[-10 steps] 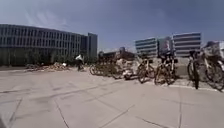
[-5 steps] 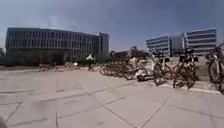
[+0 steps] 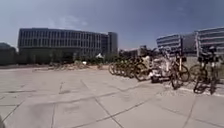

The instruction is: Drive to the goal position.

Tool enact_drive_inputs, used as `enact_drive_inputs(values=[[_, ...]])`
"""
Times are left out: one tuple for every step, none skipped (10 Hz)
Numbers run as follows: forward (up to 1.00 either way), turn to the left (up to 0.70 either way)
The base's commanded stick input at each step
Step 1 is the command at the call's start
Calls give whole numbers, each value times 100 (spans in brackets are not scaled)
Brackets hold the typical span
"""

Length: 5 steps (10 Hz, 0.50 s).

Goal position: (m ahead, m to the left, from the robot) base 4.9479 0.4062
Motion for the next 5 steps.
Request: enact_drive_inputs(values=[[70, 4], [70, 4], [70, 4], [70, 4], [70, 4]])
